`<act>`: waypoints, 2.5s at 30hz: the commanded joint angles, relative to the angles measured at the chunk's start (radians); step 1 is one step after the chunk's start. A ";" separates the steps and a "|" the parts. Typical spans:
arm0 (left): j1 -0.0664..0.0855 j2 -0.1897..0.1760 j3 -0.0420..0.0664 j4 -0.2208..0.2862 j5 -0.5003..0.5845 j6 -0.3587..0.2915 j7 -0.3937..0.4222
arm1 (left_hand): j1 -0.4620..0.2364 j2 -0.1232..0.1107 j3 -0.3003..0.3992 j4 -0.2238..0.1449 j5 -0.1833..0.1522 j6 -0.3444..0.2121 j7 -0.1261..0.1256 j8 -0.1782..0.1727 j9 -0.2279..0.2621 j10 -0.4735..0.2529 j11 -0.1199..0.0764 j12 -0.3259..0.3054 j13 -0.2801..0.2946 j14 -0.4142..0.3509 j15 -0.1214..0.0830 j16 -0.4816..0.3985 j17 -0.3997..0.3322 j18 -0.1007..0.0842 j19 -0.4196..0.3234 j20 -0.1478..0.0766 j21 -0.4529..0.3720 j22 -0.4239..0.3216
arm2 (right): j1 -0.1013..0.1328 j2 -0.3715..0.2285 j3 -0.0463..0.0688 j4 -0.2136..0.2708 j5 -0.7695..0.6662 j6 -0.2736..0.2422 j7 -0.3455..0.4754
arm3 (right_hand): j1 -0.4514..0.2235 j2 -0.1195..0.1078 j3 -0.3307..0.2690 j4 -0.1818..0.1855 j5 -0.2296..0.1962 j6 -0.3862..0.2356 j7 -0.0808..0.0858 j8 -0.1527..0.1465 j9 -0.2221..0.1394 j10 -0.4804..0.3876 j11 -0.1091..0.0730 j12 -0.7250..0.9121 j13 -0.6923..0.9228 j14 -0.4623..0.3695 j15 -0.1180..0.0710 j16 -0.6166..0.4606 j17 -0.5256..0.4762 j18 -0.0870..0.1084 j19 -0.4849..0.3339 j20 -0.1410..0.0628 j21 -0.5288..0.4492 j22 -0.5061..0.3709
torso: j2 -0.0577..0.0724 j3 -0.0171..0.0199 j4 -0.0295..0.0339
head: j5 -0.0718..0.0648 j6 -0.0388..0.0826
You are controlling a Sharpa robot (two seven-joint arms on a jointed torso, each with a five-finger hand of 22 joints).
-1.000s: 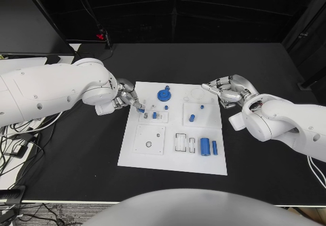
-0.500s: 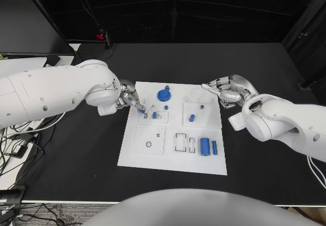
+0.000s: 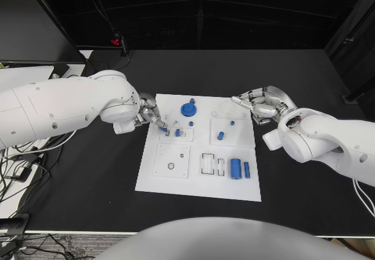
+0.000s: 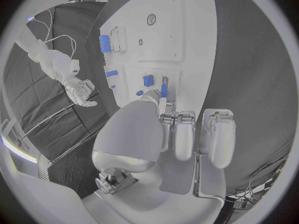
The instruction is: Assemble the parts on the task board
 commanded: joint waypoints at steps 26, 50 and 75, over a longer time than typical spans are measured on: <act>-0.008 0.020 0.000 -0.017 -0.014 0.048 -0.017 | -0.003 0.014 0.003 0.001 -0.005 0.025 -0.025 0.000 0.001 0.104 0.000 0.003 0.147 0.106 0.000 0.001 0.263 -0.014 0.104 -0.007 0.003 0.263 | 0.001 -0.001 0.000 0.004 0.003 0.005 0.009 | 0.002 0.011 -0.010 -0.001 0.005 -0.011 -0.001 0.007 0.002 0.106 0.005 0.002 0.263 0.106 0.005 0.002 0.264 -0.007 0.102 0.006 0.003 0.264 | 0.000 -0.0001 -0.0002 | -0.003 0.000; -0.015 0.026 0.000 -0.032 -0.014 0.055 -0.024 | -0.004 0.019 0.004 0.002 -0.010 0.024 -0.024 -0.001 0.001 0.104 0.001 0.003 0.147 0.106 0.001 0.001 0.263 -0.014 0.104 -0.007 0.003 0.263 | 0.001 0.000 0.000 0.004 0.013 0.008 0.010 | 0.001 0.012 -0.012 0.000 0.005 -0.012 -0.001 0.008 0.002 0.106 0.005 0.002 0.263 0.106 0.005 0.002 0.264 -0.007 0.102 0.006 0.003 0.264 | -0.001 0.0002 0.0003 | -0.006 0.000; -0.019 0.046 0.000 -0.038 -0.014 0.076 -0.021 | -0.008 0.023 0.004 0.003 -0.013 0.022 -0.022 -0.003 0.001 0.104 0.002 0.003 0.147 0.106 0.002 0.001 0.263 -0.014 0.104 -0.006 0.003 0.263 | 0.001 0.000 0.000 0.005 0.025 0.010 0.009 | 0.001 0.012 -0.012 0.000 0.005 -0.012 -0.001 0.008 0.002 0.106 0.005 0.002 0.263 0.106 0.005 0.002 0.264 -0.007 0.102 0.006 0.003 0.264 | 0.000 0.0001 -0.0006 | -0.009 0.000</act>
